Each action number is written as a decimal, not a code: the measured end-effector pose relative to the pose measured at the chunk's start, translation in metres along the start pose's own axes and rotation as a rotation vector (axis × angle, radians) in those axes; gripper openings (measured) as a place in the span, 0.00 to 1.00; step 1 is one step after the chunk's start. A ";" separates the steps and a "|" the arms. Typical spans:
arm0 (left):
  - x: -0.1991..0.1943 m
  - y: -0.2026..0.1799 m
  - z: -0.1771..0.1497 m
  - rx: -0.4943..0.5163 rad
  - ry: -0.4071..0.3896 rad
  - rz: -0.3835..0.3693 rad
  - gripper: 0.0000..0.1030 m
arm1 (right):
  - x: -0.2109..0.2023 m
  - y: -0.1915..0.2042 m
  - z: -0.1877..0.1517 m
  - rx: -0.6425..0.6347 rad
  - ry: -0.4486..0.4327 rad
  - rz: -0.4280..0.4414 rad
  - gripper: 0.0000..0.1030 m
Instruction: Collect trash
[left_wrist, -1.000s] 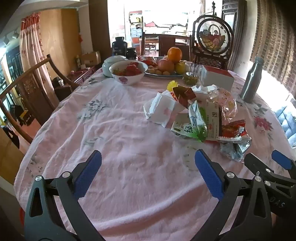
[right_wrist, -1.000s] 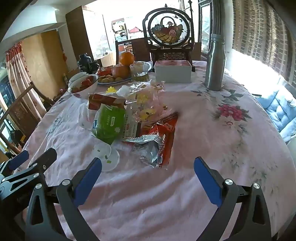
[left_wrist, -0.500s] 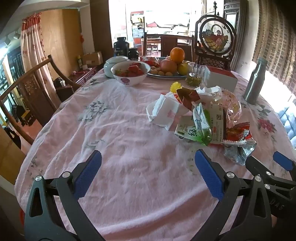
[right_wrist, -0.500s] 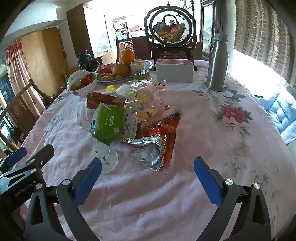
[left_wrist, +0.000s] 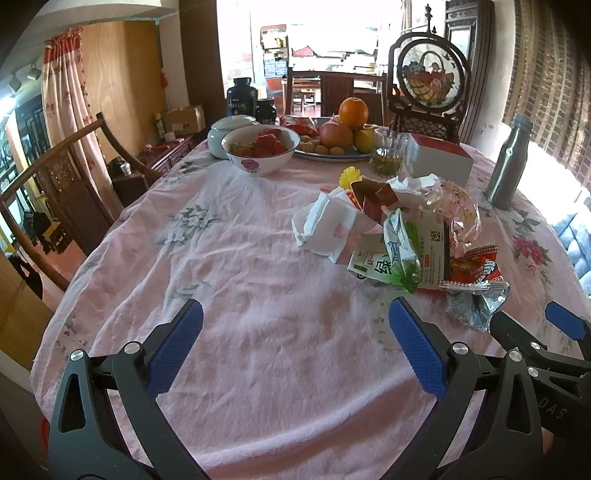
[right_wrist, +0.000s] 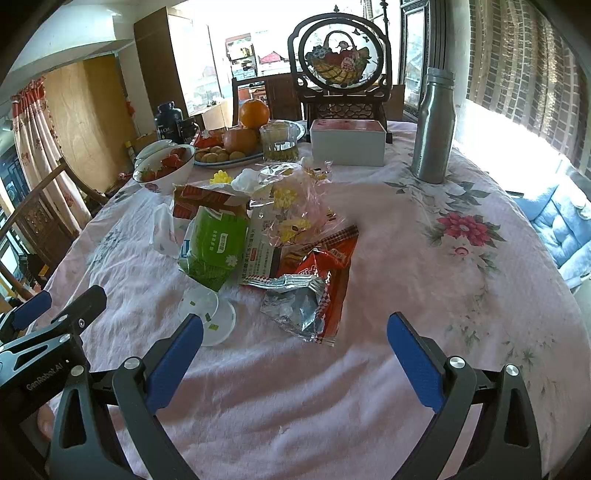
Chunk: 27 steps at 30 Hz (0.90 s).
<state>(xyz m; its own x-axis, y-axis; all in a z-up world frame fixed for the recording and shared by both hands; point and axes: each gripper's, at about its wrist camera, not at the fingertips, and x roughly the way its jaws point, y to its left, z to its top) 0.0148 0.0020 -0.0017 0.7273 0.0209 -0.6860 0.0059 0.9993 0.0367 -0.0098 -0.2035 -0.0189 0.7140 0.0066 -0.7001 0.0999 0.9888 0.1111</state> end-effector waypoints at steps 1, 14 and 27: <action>0.000 0.000 0.000 0.000 0.000 0.000 0.94 | 0.000 0.000 0.000 0.000 0.000 0.000 0.95; -0.006 0.000 0.000 -0.001 -0.007 -0.006 0.94 | -0.003 0.001 0.002 -0.002 -0.005 0.000 0.95; -0.009 0.001 -0.001 0.002 -0.007 -0.013 0.94 | -0.005 0.001 0.001 0.016 0.006 -0.009 0.95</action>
<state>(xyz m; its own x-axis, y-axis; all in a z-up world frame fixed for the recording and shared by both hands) 0.0075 0.0025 0.0031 0.7320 0.0073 -0.6813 0.0172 0.9994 0.0292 -0.0128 -0.2023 -0.0142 0.7093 -0.0010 -0.7049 0.1172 0.9863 0.1165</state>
